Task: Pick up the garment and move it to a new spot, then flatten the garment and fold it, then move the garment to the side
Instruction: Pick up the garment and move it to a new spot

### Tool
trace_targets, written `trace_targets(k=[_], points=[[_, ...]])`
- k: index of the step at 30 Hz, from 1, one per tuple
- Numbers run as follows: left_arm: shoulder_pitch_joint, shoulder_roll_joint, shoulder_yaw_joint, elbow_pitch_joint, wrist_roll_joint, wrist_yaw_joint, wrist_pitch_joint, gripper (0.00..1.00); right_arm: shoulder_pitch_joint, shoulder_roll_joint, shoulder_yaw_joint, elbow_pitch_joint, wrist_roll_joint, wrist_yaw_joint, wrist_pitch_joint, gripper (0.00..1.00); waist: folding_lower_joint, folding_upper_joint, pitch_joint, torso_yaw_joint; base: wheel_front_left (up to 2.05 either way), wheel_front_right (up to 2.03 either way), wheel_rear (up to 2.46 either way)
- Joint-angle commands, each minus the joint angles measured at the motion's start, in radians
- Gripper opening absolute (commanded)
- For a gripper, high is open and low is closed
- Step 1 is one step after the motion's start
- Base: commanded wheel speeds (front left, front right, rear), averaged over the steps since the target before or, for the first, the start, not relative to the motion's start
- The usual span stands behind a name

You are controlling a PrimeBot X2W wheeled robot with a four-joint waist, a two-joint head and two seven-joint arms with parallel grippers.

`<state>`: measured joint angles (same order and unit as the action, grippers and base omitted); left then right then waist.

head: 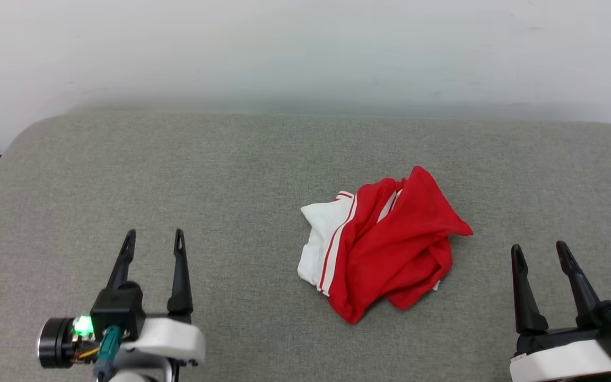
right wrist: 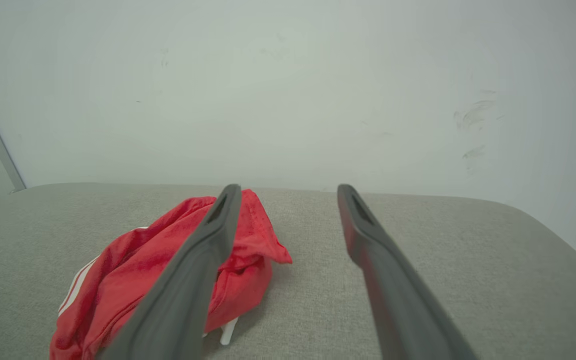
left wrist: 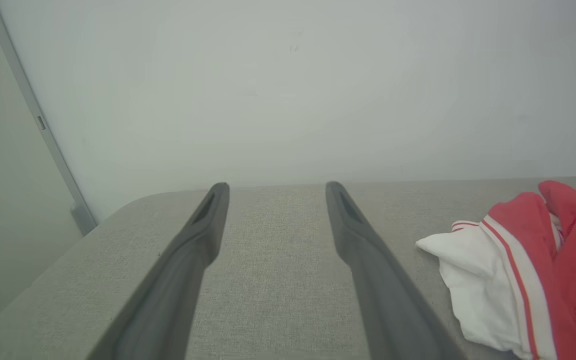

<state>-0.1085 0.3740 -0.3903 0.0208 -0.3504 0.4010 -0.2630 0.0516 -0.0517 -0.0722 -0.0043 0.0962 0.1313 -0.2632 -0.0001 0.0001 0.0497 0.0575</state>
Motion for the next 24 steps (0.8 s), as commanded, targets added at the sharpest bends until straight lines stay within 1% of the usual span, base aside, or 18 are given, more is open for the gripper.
trace_targets(k=[1, 6, 13, 15, 16, 20, 24], points=[[0.034, -0.015, 0.030, -0.008, 0.026, -0.018, -0.002, 1.00, 0.015, 0.003, 0.002, 0.002, 0.010, -0.001, -0.002, 1.00, 0.0001, -0.0001, -0.004, -0.003, 0.00, 0.00, 0.00], [0.115, -0.077, 0.130, -0.024, 0.096, -0.085, -0.003, 1.00, 0.022, 0.003, 0.003, 0.016, 0.020, -0.001, -0.002, 1.00, 0.0001, -0.0001, -0.010, -0.011, 0.00, 0.00, 0.00], [0.173, -0.160, 0.214, -0.017, 0.175, -0.181, -0.003, 1.00, 0.036, 0.003, 0.012, 0.040, 0.035, -0.001, -0.002, 1.00, 0.0001, -0.0001, -0.013, -0.010, 0.00, 0.00, 0.00], [0.182, -0.181, 0.232, -0.011, 0.194, -0.202, -0.003, 1.00, 0.036, 0.003, 0.014, 0.047, 0.037, -0.001, -0.002, 1.00, 0.0001, -0.0001, -0.013, -0.008, 0.00, 0.00, 0.00], [0.182, -0.181, 0.232, -0.011, 0.194, -0.202, -0.003, 1.00, 0.036, 0.003, 0.014, 0.047, 0.037, -0.001, -0.002, 1.00, 0.0001, -0.0001, -0.013, -0.008, 0.00, 0.00, 0.00], [0.188, -0.211, 0.266, -0.001, 0.226, -0.242, -0.003, 1.00, 0.043, 0.003, 0.017, 0.057, 0.040, -0.001, -0.002, 1.00, 0.0001, -0.0001, -0.014, -0.005, 0.00, 0.00, 0.00], [0.192, -0.232, 0.292, 0.009, 0.253, -0.270, -0.003, 1.00, 0.043, 0.003, 0.018, 0.063, 0.044, -0.001, -0.002, 1.00, 0.0001, -0.0001, -0.013, -0.003, 0.00, 0.00, 0.00]])
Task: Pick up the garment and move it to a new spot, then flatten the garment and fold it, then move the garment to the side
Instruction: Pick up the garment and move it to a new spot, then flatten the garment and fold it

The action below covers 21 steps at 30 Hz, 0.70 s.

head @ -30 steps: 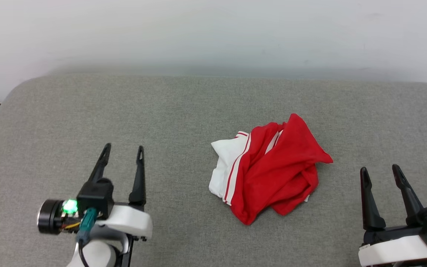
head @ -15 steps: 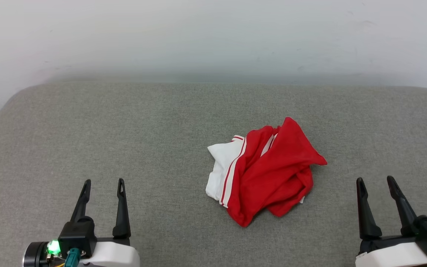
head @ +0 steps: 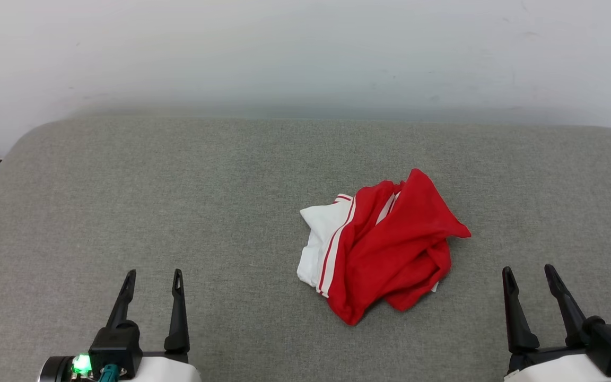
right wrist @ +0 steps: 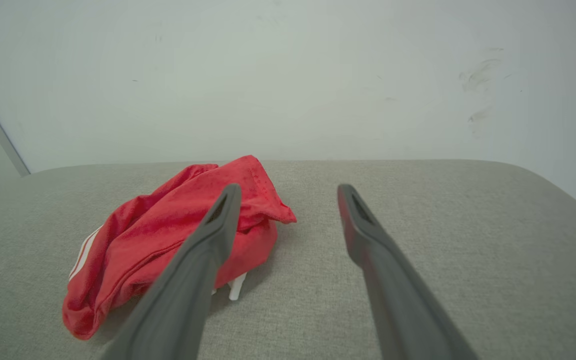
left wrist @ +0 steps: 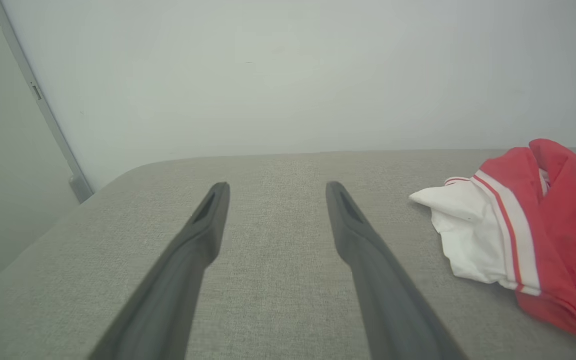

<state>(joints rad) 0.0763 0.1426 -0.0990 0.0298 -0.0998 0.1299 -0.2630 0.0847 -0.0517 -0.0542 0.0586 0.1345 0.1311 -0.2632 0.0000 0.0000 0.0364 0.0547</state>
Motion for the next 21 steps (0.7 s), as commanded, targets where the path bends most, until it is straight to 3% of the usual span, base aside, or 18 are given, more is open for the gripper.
trace_targets(k=[1, 21], points=[[0.007, -0.006, 0.007, 0.002, 0.007, -0.006, -0.003, 1.00, 0.009, 0.003, 0.001, 0.002, 0.006, -0.001, -0.002, 1.00, 0.0000, 0.0000, 0.000, 0.000, 0.00, 0.00, 0.00], [-0.015, -0.047, 0.069, 0.030, 0.059, -0.087, -0.003, 1.00, 0.001, 0.003, 0.001, 0.010, 0.008, -0.001, -0.002, 1.00, 0.0000, 0.0000, 0.002, -0.001, 0.00, 0.00, 0.00]])
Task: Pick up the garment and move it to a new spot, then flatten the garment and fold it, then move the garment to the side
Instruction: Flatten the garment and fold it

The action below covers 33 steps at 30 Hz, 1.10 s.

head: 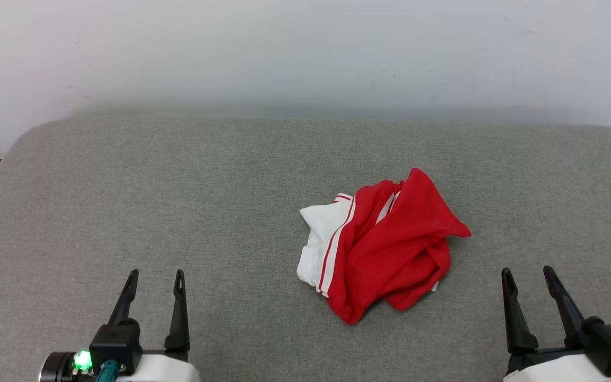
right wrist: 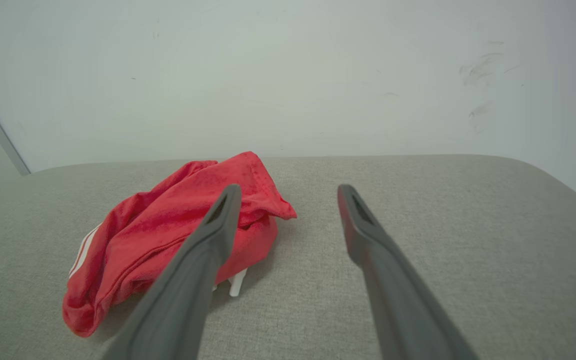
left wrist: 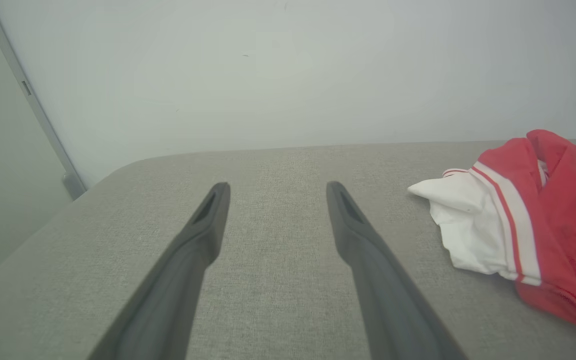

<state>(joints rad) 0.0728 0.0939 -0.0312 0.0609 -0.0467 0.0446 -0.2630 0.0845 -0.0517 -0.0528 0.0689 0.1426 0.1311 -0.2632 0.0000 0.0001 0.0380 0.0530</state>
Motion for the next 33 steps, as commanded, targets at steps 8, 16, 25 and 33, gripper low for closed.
trace_targets(k=[8, 16, 25, 33], points=[[-0.167, 0.049, -0.001, 0.016, 0.011, -0.087, -0.003, 1.00, -0.026, 0.003, 0.008, -0.010, -0.009, -0.001, -0.002, 1.00, 0.0000, -0.0001, 0.022, -0.009, 0.00, 0.00, 0.00], [-0.376, 0.112, -0.018, 0.078, -0.014, -0.150, -0.003, 1.00, -0.049, 0.003, 0.014, -0.026, -0.010, -0.001, -0.002, 1.00, 0.0000, -0.0001, 0.058, -0.040, 0.00, 0.00, 0.00], [-0.615, 0.190, -0.180, 0.207, -0.111, -0.174, 0.134, 1.00, -0.072, 0.003, 0.018, -0.039, -0.005, -0.001, -0.002, 1.00, 0.0000, -0.0001, 0.102, -0.070, 0.00, 0.00, 0.00], [-0.787, 0.289, -0.476, 0.228, -0.389, -0.174, 0.461, 1.00, -0.087, 0.003, 0.019, -0.043, -0.004, -0.001, -0.002, 1.00, 0.0000, -0.0001, 0.134, -0.089, 0.00, 0.00, 0.00]])
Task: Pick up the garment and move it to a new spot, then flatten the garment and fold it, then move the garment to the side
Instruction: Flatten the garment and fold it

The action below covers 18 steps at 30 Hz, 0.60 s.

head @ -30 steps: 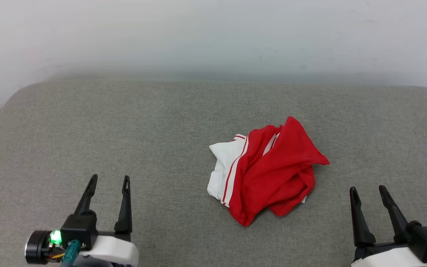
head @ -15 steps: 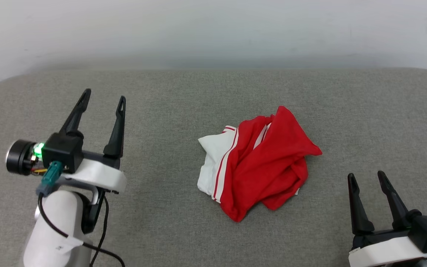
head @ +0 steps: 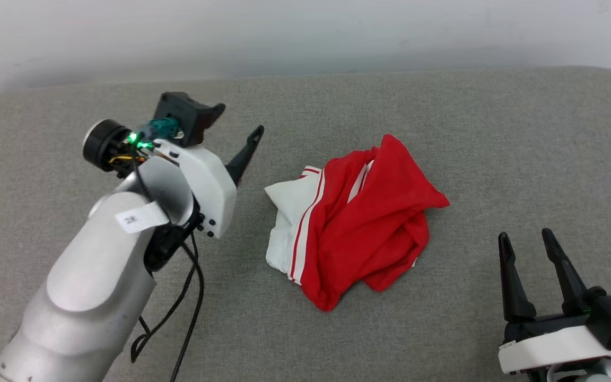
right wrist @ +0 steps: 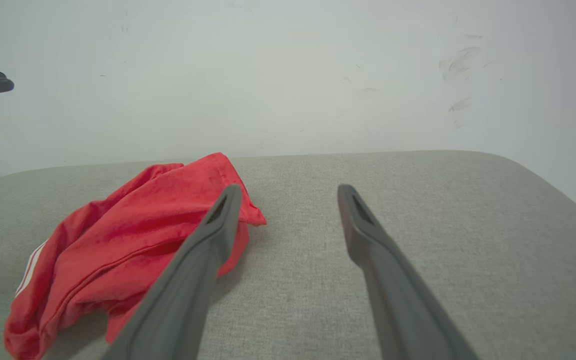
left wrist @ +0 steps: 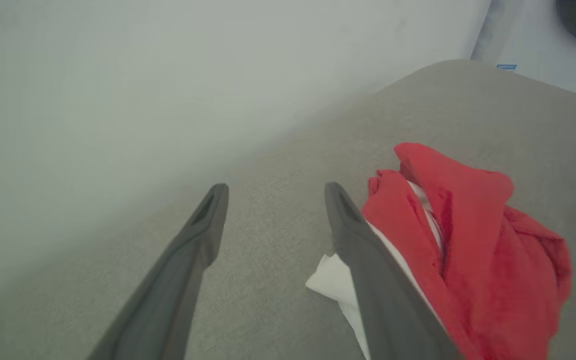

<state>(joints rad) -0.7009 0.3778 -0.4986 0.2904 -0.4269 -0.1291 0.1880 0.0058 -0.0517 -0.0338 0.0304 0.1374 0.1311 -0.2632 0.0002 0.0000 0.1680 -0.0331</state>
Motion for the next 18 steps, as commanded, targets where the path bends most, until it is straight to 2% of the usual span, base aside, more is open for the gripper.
trace_targets(k=[1, 7, 10, 15, 18], points=[[-0.030, 0.018, -0.048, -0.004, -0.045, 0.000, 0.058, 1.00, -0.009, 0.003, 0.001, -0.004, 0.001, -0.001, -0.002, 1.00, -0.0002, 0.0000, 0.007, -0.006, 0.00, 0.00, 0.00], [-0.126, 0.081, -0.254, -0.015, -0.227, 0.000, 0.296, 1.00, -0.031, 0.003, 0.004, -0.006, -0.002, -0.001, -0.002, 1.00, -0.0002, 0.0000, 0.031, -0.025, 0.00, 0.00, 0.00], [-0.165, 0.112, -0.351, -0.008, -0.287, -0.001, 0.381, 1.00, -0.037, 0.003, 0.006, -0.008, -0.001, -0.001, -0.002, 1.00, -0.0002, 0.0000, 0.046, -0.038, 0.00, 0.00, 0.00], [-0.206, 0.148, -0.487, 0.030, -0.345, -0.001, 0.444, 1.00, -0.054, 0.003, 0.008, -0.010, 0.005, -0.001, -0.002, 1.00, -0.0002, 0.0000, 0.073, -0.063, 0.00, 0.00, 0.00], [-0.213, 0.152, -0.523, 0.050, -0.361, -0.001, 0.445, 1.00, -0.062, 0.003, 0.007, -0.010, 0.009, -0.001, -0.002, 1.00, -0.0002, 0.0000, 0.085, -0.073, 0.00, 0.00, 0.00]])
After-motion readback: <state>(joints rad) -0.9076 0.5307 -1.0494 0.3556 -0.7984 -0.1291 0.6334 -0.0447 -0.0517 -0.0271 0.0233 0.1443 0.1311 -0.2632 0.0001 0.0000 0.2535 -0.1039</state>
